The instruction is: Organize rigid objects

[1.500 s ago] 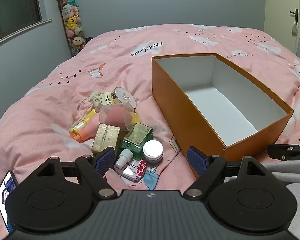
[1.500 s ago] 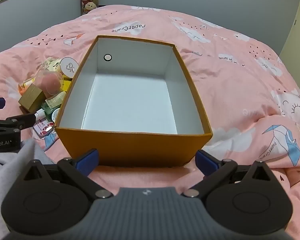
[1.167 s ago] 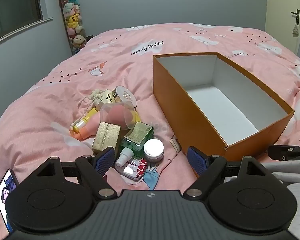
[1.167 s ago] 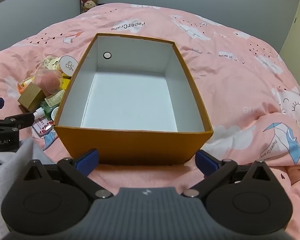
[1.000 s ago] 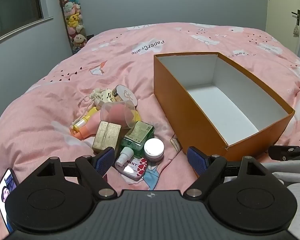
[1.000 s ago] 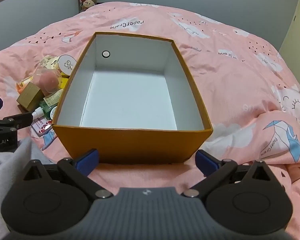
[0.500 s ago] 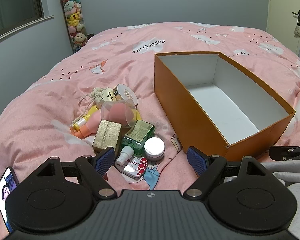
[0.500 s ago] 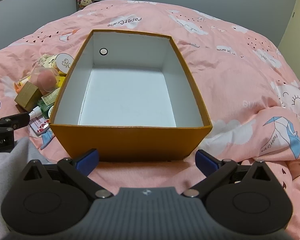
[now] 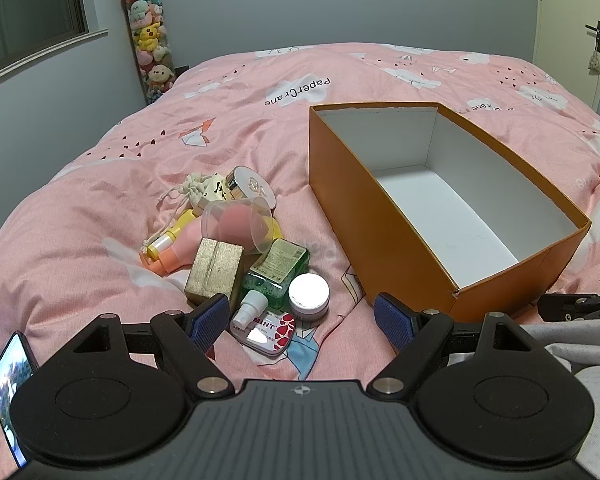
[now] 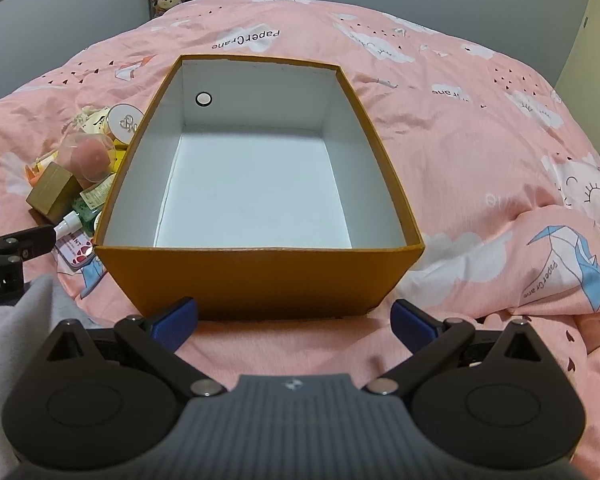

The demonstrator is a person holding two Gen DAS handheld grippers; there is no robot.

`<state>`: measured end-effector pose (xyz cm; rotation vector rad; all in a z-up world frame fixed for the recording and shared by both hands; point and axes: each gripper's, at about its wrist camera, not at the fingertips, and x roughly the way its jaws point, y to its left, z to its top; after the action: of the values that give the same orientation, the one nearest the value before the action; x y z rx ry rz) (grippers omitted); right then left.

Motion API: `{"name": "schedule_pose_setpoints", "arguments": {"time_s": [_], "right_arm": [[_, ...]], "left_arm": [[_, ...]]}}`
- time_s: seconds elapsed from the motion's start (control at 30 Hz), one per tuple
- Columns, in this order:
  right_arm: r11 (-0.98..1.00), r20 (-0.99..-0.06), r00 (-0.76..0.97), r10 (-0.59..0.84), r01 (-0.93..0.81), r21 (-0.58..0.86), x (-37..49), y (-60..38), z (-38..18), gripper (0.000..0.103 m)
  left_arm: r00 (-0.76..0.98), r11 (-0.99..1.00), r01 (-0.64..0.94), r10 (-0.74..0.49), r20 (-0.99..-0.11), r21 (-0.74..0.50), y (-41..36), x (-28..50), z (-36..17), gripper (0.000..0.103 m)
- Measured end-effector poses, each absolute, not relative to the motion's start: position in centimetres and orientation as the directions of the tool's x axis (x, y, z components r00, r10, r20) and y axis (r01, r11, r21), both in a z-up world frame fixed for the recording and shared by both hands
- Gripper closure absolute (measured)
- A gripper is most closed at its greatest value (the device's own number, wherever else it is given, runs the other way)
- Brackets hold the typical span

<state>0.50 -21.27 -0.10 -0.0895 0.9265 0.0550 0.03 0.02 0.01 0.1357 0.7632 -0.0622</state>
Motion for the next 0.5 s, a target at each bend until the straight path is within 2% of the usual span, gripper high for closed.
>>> {"name": "schedule_pose_setpoints", "arguments": {"time_s": [0.5], "right_arm": [[0.995,-0.803,0.596,0.009,-0.082,-0.050,0.56,-21.36,-0.18,0.002]], "left_arm": [[0.720,0.990,0.105,-0.008,-0.694,0.098,0.03,0.03,0.01,0.007]]}}
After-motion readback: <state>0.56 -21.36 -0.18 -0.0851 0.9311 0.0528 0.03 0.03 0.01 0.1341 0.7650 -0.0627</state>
